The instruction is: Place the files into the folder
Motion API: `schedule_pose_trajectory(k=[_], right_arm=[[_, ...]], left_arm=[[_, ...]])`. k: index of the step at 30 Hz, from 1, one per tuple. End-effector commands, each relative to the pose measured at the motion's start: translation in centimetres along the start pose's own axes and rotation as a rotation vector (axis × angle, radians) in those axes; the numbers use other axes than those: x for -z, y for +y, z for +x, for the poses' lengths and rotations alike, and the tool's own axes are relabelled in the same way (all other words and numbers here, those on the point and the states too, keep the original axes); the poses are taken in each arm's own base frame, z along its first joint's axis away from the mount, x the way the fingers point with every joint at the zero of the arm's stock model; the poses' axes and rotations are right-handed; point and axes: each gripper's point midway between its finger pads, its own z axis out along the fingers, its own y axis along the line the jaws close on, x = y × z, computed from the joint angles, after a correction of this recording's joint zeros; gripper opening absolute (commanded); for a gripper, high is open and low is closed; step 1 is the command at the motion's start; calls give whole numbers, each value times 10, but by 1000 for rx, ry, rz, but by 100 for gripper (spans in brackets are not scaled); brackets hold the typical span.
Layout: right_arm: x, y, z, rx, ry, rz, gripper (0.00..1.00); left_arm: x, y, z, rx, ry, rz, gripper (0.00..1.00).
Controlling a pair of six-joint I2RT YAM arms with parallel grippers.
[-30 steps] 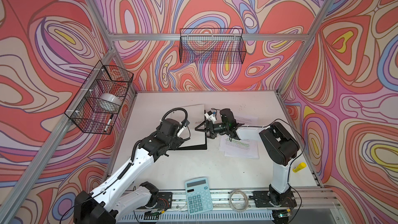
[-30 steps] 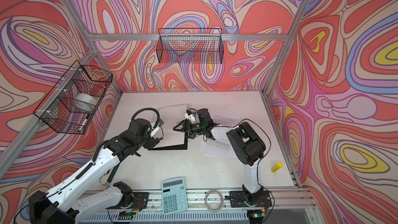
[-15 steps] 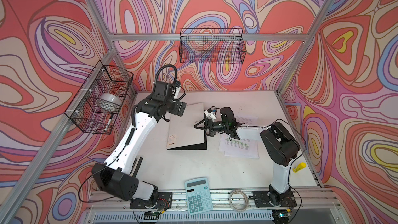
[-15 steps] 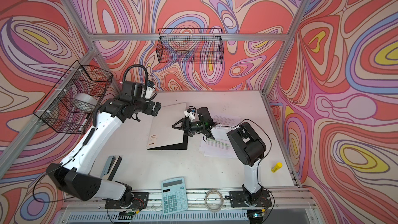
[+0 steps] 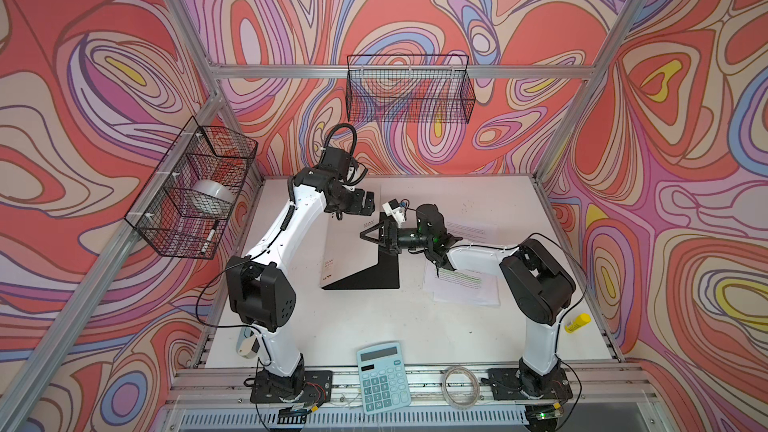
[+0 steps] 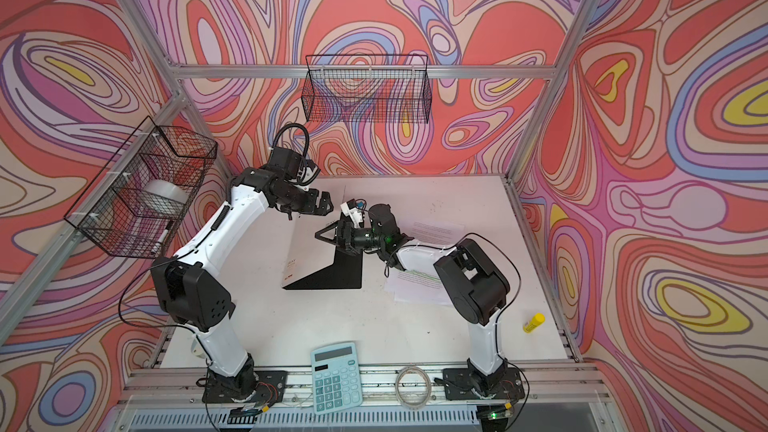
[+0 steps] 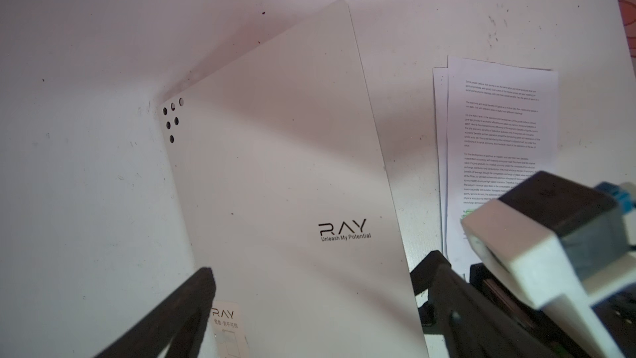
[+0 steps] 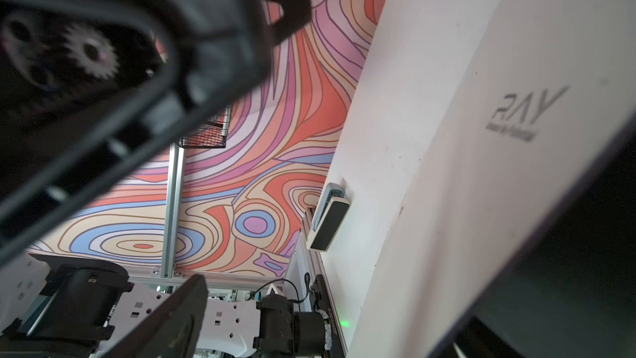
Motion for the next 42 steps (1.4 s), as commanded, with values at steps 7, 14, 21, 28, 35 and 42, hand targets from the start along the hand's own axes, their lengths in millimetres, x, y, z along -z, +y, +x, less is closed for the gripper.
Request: schedule_pose_trajectory(k=[7, 14, 21, 28, 35, 42], right_arm=[[-23, 29, -26, -2, -83, -183, 96], [-32, 37, -23, -9, -66, -235, 96], [-40, 41, -17, -20, -52, -265, 95], [-46, 46, -17, -21, -42, -294, 95], [-48, 50, -16, -20, -34, -303, 95], [-48, 49, -14, -22, -29, -304, 93]], left_arm=[[9, 4, 3, 41, 4, -19, 100], [5, 22, 6, 21, 4, -115, 93], [1, 34, 7, 8, 14, -188, 85], [-3, 47, 11, -19, 30, -265, 79], [-4, 58, 11, -54, 34, -348, 55], [-7, 65, 16, -62, 46, -383, 18]])
